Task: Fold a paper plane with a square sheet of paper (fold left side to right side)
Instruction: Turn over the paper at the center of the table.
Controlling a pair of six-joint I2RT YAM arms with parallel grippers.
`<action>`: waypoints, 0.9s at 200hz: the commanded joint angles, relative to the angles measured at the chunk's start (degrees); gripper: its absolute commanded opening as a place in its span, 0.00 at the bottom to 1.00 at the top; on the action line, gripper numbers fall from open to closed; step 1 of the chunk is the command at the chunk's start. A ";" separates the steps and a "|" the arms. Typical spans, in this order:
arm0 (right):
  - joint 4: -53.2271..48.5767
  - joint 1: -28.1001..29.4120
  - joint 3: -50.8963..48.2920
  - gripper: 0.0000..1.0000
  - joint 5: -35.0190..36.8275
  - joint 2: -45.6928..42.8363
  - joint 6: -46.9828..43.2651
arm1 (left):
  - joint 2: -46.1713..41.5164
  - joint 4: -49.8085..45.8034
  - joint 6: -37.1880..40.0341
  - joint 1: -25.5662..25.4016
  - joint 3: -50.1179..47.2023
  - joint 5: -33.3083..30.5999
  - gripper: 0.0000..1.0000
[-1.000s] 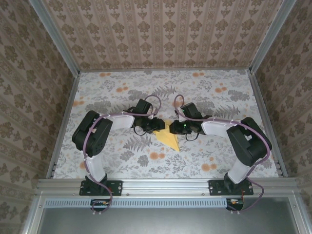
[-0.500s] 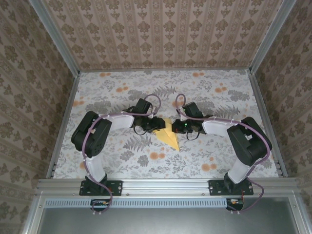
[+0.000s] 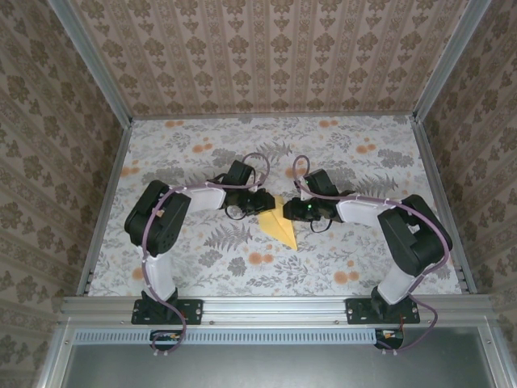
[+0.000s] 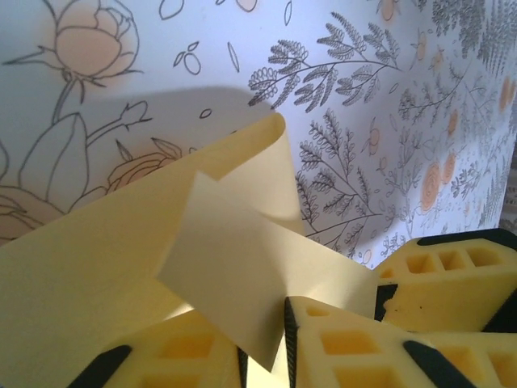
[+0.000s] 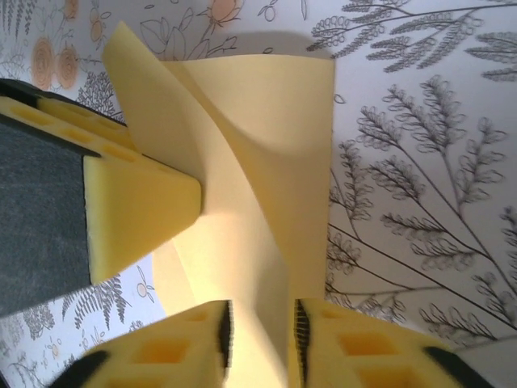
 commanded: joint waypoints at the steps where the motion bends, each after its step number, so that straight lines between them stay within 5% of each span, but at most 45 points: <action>1: -2.35 -1.53 -1.92 0.43 1.70 -5.29 -1.09 | -1.14 1.46 1.13 -0.05 1.96 1.35 0.15; 59: 0.49 -11.94 -11.67 0.99 -8.98 -22.36 -0.49 | -6.55 -2.85 4.80 1.21 8.22 2.35 0.06; 119: 19.68 -17.02 -16.35 1.00 -32.50 -24.87 12.38 | -12.99 -3.91 2.97 4.93 16.23 7.17 0.06; 180: 35.70 -14.43 -14.77 1.00 -39.15 -18.92 20.81 | -14.31 2.50 -3.40 4.92 18.61 13.23 0.06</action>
